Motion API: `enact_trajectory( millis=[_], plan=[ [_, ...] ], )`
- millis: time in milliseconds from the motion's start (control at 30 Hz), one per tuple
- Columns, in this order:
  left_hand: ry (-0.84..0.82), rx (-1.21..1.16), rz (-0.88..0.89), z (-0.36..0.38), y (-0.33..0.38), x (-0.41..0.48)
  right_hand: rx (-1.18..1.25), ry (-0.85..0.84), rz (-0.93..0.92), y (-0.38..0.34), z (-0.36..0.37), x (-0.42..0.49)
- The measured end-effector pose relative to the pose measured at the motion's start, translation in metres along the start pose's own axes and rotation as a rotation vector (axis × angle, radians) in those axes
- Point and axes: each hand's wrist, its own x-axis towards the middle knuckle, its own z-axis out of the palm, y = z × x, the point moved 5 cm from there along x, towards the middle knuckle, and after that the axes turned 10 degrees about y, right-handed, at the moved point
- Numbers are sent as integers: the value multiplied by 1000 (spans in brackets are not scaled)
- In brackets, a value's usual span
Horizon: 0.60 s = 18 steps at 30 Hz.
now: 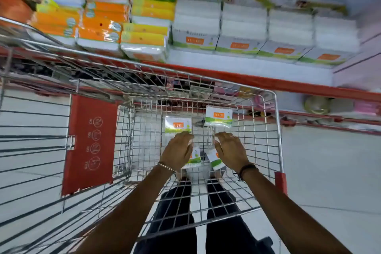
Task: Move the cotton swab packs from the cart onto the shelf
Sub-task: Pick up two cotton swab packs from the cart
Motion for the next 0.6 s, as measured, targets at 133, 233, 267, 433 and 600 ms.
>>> enact_trajectory(
  millis=[133,233,267,433,600],
  plan=[
    [-185,120,-100,42,-32,-4,-43,-178,18,21,44,2],
    [-298,265,-131,73,-53,-7,-122,-288,-17,36,71,4],
    [-321,320,-140,80,-59,-8,-151,-315,-24,39,75,6],
    [-325,488,-198,102,-75,-8,-220,-303,-83,53,94,18],
    [-330,195,-280,100,-78,1,-180,-273,-55,56,90,18]
  ],
)
